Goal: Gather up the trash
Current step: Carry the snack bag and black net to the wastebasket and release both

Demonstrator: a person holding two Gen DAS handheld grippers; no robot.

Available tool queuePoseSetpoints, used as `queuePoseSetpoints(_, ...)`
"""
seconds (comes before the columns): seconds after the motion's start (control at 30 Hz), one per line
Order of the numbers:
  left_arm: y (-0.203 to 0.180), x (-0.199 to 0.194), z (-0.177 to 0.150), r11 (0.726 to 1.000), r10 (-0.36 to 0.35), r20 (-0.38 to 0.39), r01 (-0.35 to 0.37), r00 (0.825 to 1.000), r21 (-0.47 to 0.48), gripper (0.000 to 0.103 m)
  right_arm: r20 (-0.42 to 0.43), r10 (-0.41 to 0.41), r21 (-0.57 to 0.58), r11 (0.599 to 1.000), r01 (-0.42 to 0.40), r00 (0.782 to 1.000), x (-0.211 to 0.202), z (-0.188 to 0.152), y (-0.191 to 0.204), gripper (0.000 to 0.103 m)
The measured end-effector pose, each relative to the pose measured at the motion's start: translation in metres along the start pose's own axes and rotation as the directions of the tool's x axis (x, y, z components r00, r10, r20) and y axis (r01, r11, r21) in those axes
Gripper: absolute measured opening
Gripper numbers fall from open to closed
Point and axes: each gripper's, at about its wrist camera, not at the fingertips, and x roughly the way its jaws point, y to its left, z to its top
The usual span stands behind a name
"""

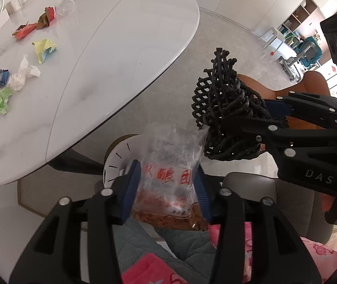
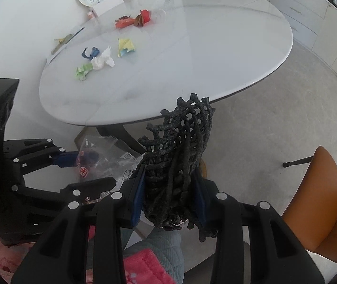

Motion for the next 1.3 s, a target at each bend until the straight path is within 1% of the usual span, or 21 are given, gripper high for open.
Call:
queuePoseSetpoints(0.23, -0.004, -0.008, -0.003, 1.0, 0.02, 0.019, -0.02, 1.0, -0.005, 0.062, -0.01, 0.004, -0.021, 1.0, -0.004, 1.0, 0.002, 0.0, 0.003, 0.039)
queuePoseSetpoints(0.3, -0.003, -0.01, -0.003, 1.0, 0.025, 0.022, -0.025, 0.999, -0.001, 0.065, -0.009, 0.006, -0.024, 1.0, -0.006, 1.0, 0.002, -0.001, 0.005, 0.04)
queuePoseSetpoints(0.5, 0.002, -0.017, -0.005, 0.999, 0.033, 0.035, -0.033, 0.999, -0.005, 0.073, -0.012, 0.004, -0.024, 1.0, -0.004, 1.0, 0.004, -0.001, 0.007, 0.04)
queuePoseSetpoints(0.67, 0.006, -0.029, -0.003, 0.999, 0.036, 0.057, -0.036, 0.998, -0.016, 0.074, -0.018, 0.015, -0.029, 0.999, -0.016, 1.0, 0.007, -0.004, 0.009, 0.04)
queuePoseSetpoints(0.7, 0.01, -0.035, -0.003, 0.999, 0.039, 0.069, -0.038, 0.997, -0.024, 0.075, -0.019, 0.023, -0.035, 0.999, -0.024, 1.0, 0.008, -0.005, 0.01, 0.04)
queuePoseSetpoints(0.73, 0.014, -0.041, -0.002, 0.999, 0.043, 0.085, -0.04, 0.995, -0.035, 0.079, -0.021, 0.03, -0.042, 0.999, -0.031, 0.999, 0.009, -0.007, 0.012, 0.04)
queuePoseSetpoints(0.83, 0.027, -0.058, -0.002, 0.996, 0.071, 0.131, -0.063, 0.989, -0.068, 0.085, -0.033, 0.049, -0.071, 0.996, -0.051, 0.998, 0.015, -0.011, 0.02, 0.042)
queuePoseSetpoints(0.9, 0.039, -0.069, -0.002, 0.99, 0.112, 0.157, -0.098, 0.981, -0.098, 0.085, -0.048, 0.063, -0.091, 0.994, -0.067, 0.997, 0.02, -0.015, 0.027, 0.042)
queuePoseSetpoints(0.97, 0.05, -0.073, -0.003, 0.985, 0.136, 0.165, -0.115, 0.977, -0.13, 0.085, -0.061, 0.072, -0.107, 0.991, -0.078, 0.996, 0.025, -0.018, 0.032, 0.044)
queuePoseSetpoints(1.0, 0.058, -0.075, -0.003, 0.981, 0.146, 0.162, -0.121, 0.976, -0.153, 0.085, -0.066, 0.074, -0.112, 0.99, -0.081, 0.995, 0.027, -0.019, 0.034, 0.046)
queuePoseSetpoints(1.07, 0.068, -0.078, -0.005, 0.973, 0.162, 0.161, -0.13, 0.974, -0.19, 0.085, -0.076, 0.082, -0.122, 0.988, -0.091, 0.994, 0.031, -0.021, 0.037, 0.057)
queuePoseSetpoints(1.1, 0.073, -0.08, -0.006, 0.968, 0.168, 0.159, -0.132, 0.973, -0.212, 0.085, -0.074, 0.079, -0.123, 0.989, -0.088, 0.994, 0.031, -0.021, 0.038, 0.072)
queuePoseSetpoints(1.13, 0.077, -0.082, -0.007, 0.964, 0.173, 0.156, -0.134, 0.972, -0.229, 0.085, -0.07, 0.068, -0.123, 0.989, -0.077, 0.995, 0.032, -0.021, 0.038, 0.084)
queuePoseSetpoints(1.2, 0.088, -0.081, -0.009, 0.954, 0.18, 0.147, -0.135, 0.973, -0.268, 0.085, -0.056, 0.059, -0.126, 0.99, -0.065, 0.997, 0.03, -0.019, 0.04, 0.088)
queuePoseSetpoints(1.27, 0.092, -0.081, -0.012, 0.948, 0.182, 0.14, -0.135, 0.973, -0.289, 0.085, -0.057, 0.07, -0.125, 0.989, -0.077, 0.996, 0.03, -0.016, 0.039, 0.089)
queuePoseSetpoints(1.3, 0.095, -0.081, -0.014, 0.944, 0.183, 0.137, -0.135, 0.974, -0.3, 0.085, -0.053, 0.076, -0.12, 0.989, -0.082, 0.996, 0.029, -0.014, 0.039, 0.091)
